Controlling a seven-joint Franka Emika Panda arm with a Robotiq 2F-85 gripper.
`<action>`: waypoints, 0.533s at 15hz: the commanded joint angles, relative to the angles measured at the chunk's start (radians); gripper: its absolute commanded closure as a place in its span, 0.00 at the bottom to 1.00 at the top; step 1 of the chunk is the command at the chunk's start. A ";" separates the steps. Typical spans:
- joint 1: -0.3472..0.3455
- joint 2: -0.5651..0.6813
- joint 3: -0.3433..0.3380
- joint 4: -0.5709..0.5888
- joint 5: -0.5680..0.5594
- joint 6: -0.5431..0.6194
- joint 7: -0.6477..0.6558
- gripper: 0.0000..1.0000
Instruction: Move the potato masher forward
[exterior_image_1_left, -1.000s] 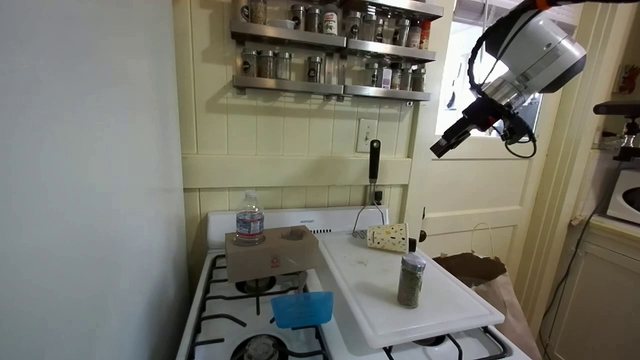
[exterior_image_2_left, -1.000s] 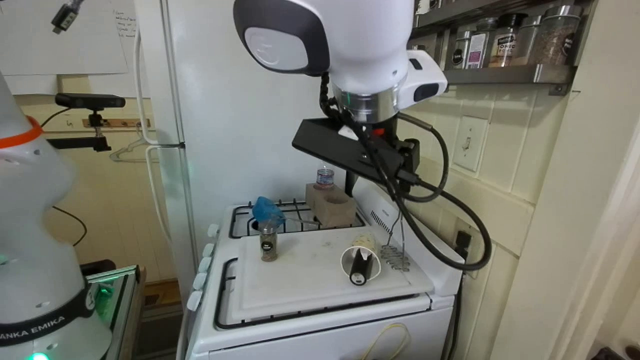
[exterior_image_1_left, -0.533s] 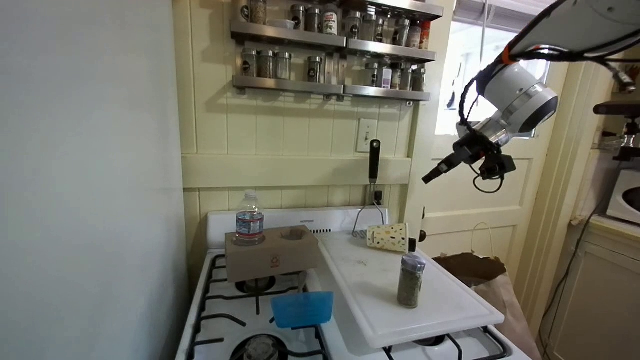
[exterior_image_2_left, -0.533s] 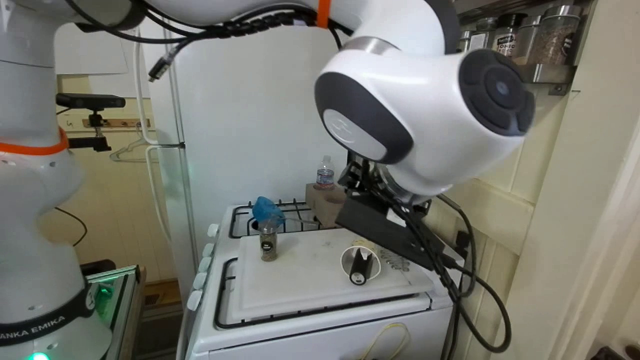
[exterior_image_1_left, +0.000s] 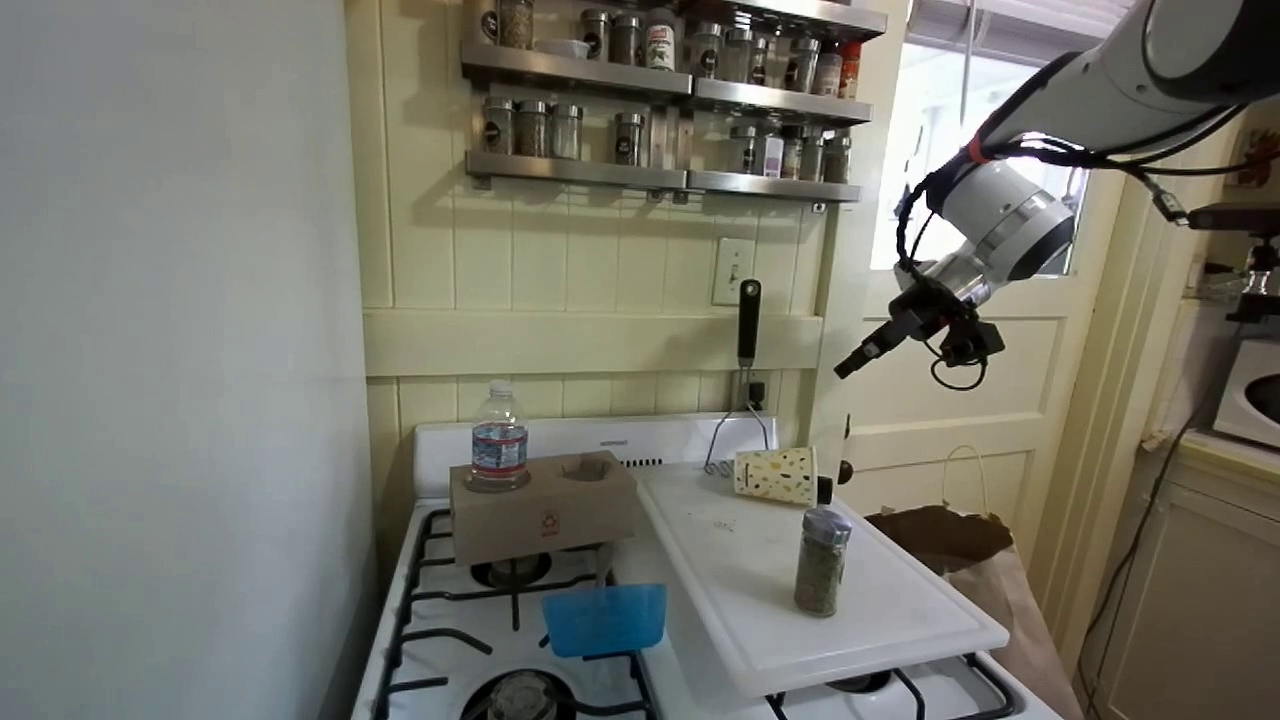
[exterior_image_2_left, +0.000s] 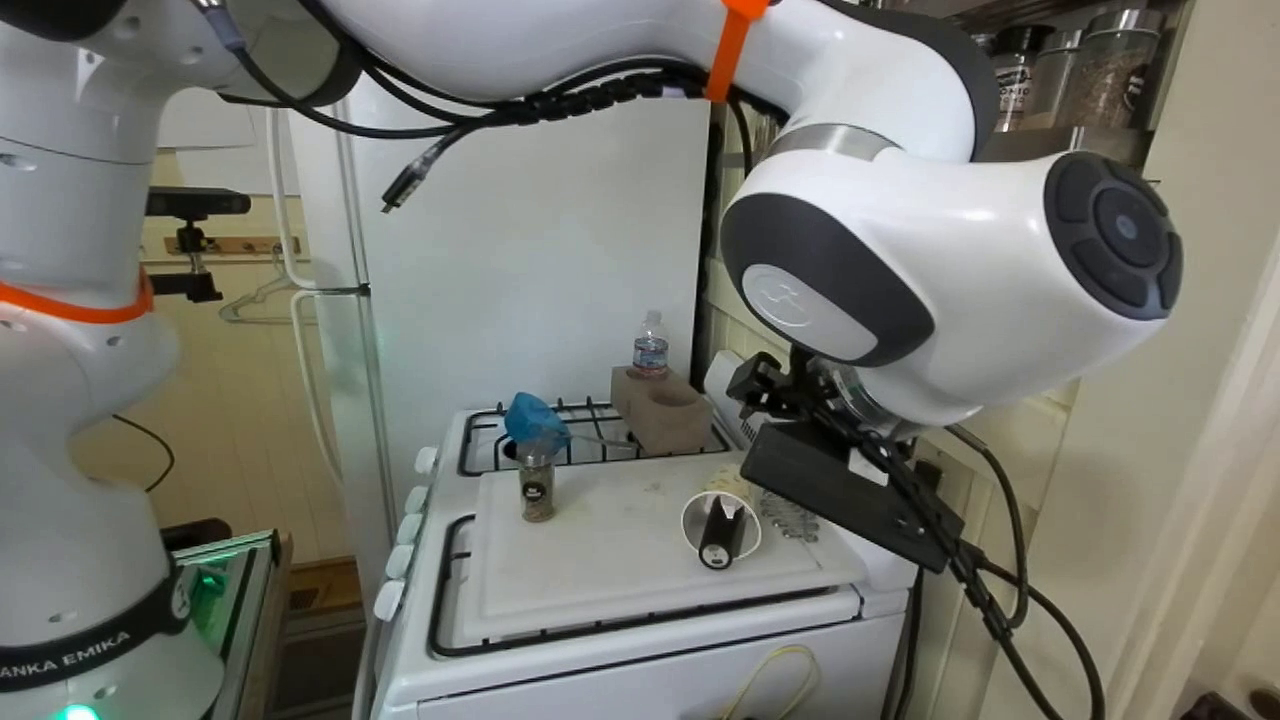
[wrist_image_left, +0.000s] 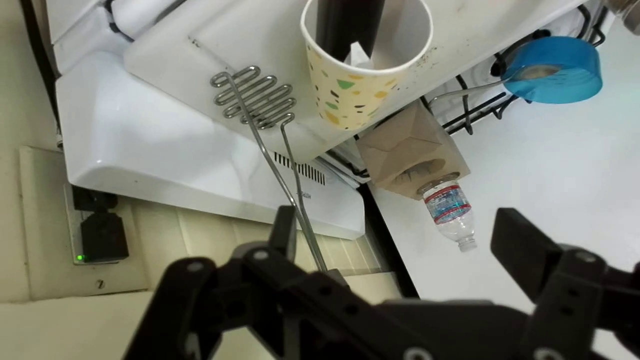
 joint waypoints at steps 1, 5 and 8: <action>-0.016 -0.055 0.058 -0.100 0.079 0.147 -0.140 0.00; -0.014 -0.079 0.107 -0.173 0.237 0.246 -0.322 0.00; -0.014 -0.100 0.118 -0.223 0.367 0.246 -0.465 0.00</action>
